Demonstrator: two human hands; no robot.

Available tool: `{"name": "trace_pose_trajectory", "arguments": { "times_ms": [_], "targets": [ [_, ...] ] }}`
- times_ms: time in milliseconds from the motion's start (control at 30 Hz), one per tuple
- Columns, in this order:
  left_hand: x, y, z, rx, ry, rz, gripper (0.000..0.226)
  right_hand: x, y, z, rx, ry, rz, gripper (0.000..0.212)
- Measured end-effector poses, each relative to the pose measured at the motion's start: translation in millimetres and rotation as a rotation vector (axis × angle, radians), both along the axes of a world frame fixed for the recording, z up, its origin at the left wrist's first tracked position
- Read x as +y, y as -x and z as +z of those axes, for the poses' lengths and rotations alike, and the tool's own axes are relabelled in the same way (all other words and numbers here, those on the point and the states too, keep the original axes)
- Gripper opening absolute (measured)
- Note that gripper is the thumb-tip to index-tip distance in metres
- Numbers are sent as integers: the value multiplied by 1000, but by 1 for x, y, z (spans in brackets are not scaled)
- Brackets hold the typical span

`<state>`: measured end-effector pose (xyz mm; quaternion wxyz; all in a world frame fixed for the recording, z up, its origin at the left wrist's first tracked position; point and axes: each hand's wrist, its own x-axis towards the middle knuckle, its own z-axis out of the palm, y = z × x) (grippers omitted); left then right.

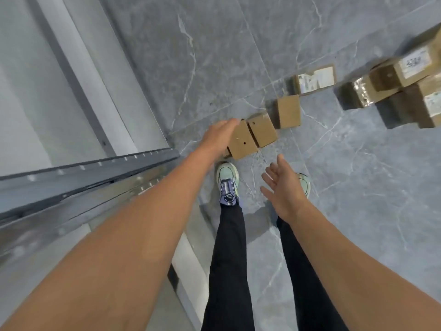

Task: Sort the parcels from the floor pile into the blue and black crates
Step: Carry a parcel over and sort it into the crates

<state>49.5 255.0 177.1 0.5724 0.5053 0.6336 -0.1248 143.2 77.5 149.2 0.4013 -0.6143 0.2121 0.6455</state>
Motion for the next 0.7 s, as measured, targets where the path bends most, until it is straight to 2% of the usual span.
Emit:
{"name": "trace_pose_trajectory", "arguments": {
  "times_ms": [67, 167, 333, 400, 500, 700],
  "targets": [
    [21, -1, -53, 12, 34, -38, 24, 13, 9, -49, 9, 39, -34, 74],
    [38, 2, -129, 42, 85, -88, 40, 25, 24, -114, 14, 79, -45, 78],
    [45, 6, -226, 121, 124, -228, 50, 42, 41, -200, 32, 152, -81, 83],
    [45, 6, -256, 131, 122, -266, 48, 46, 43, -228, 62, 174, -122, 85],
    [46, 3, -290, 138, 97, -278, 57, 51, 45, -261, 100, 200, -187, 89],
    [52, -14, -326, 102, 94, -288, 58, 59, 46, -294, 181, 159, -345, 94]
  ]
}}
